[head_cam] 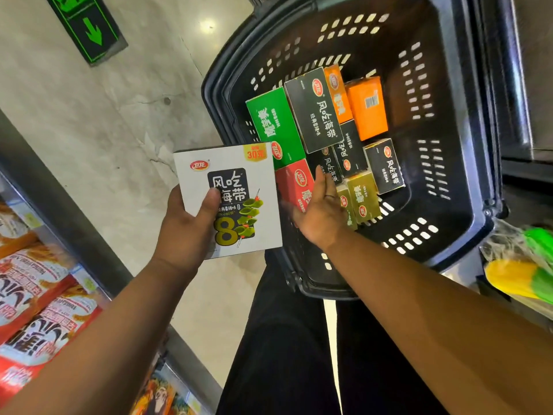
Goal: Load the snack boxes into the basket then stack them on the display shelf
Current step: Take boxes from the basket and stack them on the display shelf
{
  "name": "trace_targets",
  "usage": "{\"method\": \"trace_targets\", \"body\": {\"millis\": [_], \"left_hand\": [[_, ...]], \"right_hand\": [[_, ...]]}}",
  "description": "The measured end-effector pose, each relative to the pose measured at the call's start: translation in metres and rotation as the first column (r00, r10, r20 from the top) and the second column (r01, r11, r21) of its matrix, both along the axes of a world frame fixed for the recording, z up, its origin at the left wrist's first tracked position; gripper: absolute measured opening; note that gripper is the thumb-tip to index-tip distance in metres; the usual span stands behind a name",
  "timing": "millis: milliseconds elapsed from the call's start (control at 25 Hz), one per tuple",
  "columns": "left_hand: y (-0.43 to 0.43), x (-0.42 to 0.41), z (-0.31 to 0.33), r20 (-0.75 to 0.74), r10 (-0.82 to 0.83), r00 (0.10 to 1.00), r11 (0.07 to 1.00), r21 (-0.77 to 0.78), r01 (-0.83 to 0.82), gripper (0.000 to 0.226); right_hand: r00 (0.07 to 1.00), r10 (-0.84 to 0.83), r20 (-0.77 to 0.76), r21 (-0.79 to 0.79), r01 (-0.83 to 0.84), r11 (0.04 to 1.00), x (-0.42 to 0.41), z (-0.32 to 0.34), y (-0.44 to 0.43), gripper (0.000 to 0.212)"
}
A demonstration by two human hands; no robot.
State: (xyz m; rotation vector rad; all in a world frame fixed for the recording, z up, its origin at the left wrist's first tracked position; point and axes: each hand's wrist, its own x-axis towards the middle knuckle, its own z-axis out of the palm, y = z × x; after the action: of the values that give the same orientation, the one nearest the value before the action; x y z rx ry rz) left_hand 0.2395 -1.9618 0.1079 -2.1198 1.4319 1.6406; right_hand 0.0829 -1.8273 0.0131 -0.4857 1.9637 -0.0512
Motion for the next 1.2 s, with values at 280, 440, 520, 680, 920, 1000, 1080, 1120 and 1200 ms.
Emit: {"method": "trace_targets", "body": {"millis": [280,440,520,680,920,1000,1080,1120,1200], "left_hand": [[-0.003,-0.001,-0.004,-0.037,-0.037,0.999,0.999,-0.009,0.037,0.061],[-0.003,-0.008,-0.005,-0.039,-0.042,0.998,0.999,-0.020,0.041,0.047],[-0.003,-0.012,0.000,-0.021,-0.044,0.999,0.999,-0.030,0.043,0.045],[-0.001,-0.027,0.025,-0.012,-0.086,0.996,0.996,-0.027,0.085,0.047],[0.005,-0.052,0.103,-0.045,-0.215,0.976,0.977,-0.009,0.214,0.044],[0.008,-0.062,0.135,-0.070,-0.265,0.962,0.964,-0.013,0.265,0.041],[0.011,-0.068,0.173,-0.103,-0.310,0.945,0.951,-0.014,0.310,0.040],[0.014,-0.071,0.196,-0.121,-0.334,0.935,0.942,-0.011,0.335,0.039],[0.018,-0.073,0.232,-0.144,-0.381,0.914,0.924,-0.033,0.380,0.035]], "right_hand": [[0.996,-0.046,-0.078,-0.029,0.044,0.999,-0.018,-0.012,0.017,0.115],[0.929,-0.370,0.011,-0.124,0.369,0.921,-0.035,-0.005,0.036,0.092],[0.890,-0.455,0.039,-0.165,0.455,0.875,-0.046,0.010,0.048,0.078],[0.825,-0.544,0.152,-0.203,0.565,0.800,-0.072,0.059,0.076,0.068],[0.644,-0.660,0.387,-0.227,0.760,0.609,-0.111,0.192,0.100,0.060],[0.608,-0.663,0.436,-0.216,0.786,0.579,-0.119,0.226,0.103,0.070],[0.548,-0.693,0.469,-0.240,0.834,0.497,-0.118,0.262,0.107,0.077],[0.493,-0.723,0.483,-0.246,0.870,0.428,-0.114,0.284,0.108,0.077],[0.401,-0.753,0.522,-0.266,0.915,0.304,-0.102,0.318,0.108,0.068]]}}
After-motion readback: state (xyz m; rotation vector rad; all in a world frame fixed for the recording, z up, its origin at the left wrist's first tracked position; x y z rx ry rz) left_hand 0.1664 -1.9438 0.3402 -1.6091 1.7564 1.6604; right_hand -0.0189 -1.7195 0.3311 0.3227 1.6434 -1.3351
